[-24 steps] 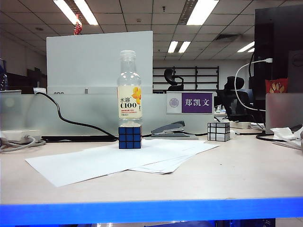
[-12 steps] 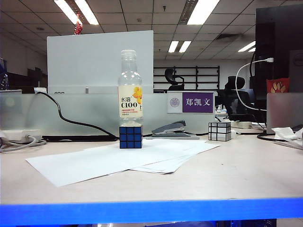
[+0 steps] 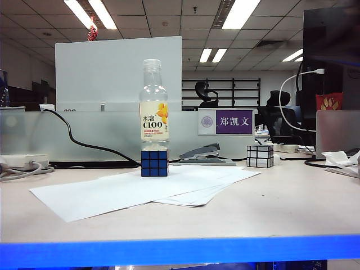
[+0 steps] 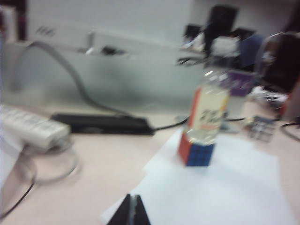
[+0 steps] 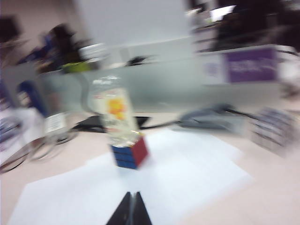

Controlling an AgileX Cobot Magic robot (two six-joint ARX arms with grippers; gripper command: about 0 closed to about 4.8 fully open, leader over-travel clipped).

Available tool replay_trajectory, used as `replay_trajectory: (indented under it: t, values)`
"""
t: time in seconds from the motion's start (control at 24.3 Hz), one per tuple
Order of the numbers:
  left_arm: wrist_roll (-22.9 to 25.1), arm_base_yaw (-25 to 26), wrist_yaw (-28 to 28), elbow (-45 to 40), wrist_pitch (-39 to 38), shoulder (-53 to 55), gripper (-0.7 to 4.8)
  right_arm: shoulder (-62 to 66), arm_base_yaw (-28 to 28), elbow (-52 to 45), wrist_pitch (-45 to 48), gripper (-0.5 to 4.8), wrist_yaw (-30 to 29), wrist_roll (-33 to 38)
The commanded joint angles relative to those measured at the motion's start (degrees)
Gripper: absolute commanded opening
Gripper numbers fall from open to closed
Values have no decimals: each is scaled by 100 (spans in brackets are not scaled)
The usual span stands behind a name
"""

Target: Flip the plastic bottle upside down.

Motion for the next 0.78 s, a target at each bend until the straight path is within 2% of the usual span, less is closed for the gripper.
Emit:
replay_trajectory:
  t: [0.04, 0.12, 0.16, 0.25, 0.29, 0.45, 0.49, 0.78]
  values:
    - [26, 0, 166, 7, 424, -9, -5, 1604, 212, 911, 1134, 6, -448, -280]
    - [24, 2, 155, 7, 413, -7, -5, 2632, 304, 1648, 1547, 62, -815, -260]
    - [24, 4, 144, 7, 404, -9, -5, 3014, 321, 1978, 1674, 112, -979, -243]
    - [20, 4, 155, 7, 400, -9, -5, 3624, 334, 2660, 1674, 266, -1333, -85]
    - [22, 2, 153, 7, 404, -9, -5, 3829, 339, 2938, 1631, 319, -1438, -26]
    - [22, 4, 151, 7, 402, -9, -5, 4461, 424, 4072, 1220, 454, -1534, 59]
    - [22, 4, 149, 7, 407, -9, -5, 4570, 431, 4323, 1084, 479, -1537, 7]
    - [22, 7, 142, 7, 433, -9, -5, 5200, 706, 5855, -245, 479, -1523, -1370]
